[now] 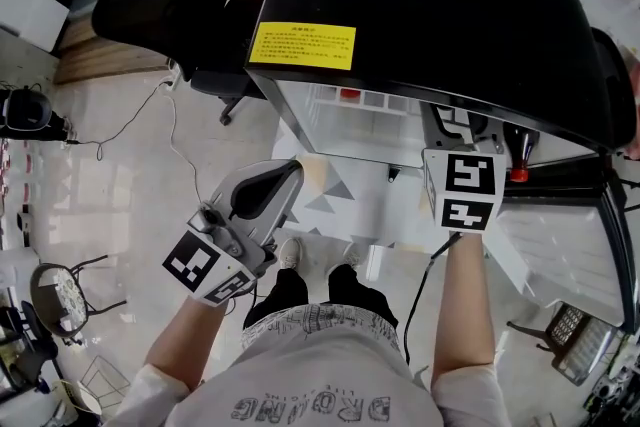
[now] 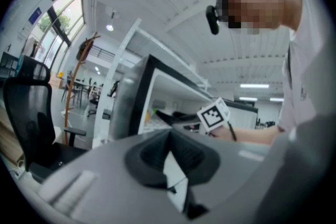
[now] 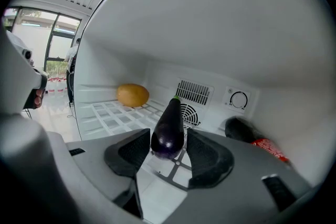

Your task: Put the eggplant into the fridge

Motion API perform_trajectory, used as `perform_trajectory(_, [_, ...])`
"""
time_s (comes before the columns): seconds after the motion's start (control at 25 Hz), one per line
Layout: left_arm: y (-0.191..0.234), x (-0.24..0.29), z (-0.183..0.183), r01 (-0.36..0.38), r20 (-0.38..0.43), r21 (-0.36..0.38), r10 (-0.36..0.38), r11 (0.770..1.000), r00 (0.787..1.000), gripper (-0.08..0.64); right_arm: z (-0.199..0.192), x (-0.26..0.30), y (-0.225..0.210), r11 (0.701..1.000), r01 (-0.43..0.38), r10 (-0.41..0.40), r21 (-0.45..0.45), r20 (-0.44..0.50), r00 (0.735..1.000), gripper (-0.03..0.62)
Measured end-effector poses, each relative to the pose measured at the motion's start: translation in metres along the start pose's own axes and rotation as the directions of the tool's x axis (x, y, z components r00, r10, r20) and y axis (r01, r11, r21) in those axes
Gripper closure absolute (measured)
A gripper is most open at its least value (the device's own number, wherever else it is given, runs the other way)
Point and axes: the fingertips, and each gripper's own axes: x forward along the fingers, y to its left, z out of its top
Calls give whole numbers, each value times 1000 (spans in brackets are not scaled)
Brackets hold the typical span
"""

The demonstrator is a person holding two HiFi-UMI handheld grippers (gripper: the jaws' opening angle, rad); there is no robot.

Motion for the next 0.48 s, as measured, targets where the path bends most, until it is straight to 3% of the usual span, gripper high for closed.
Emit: perform_trajectory(0.48, [-10,-6,-2,34,-10,10,-34,999,999,552,12,-33,11,1000,30,-29,-8,83,996,385])
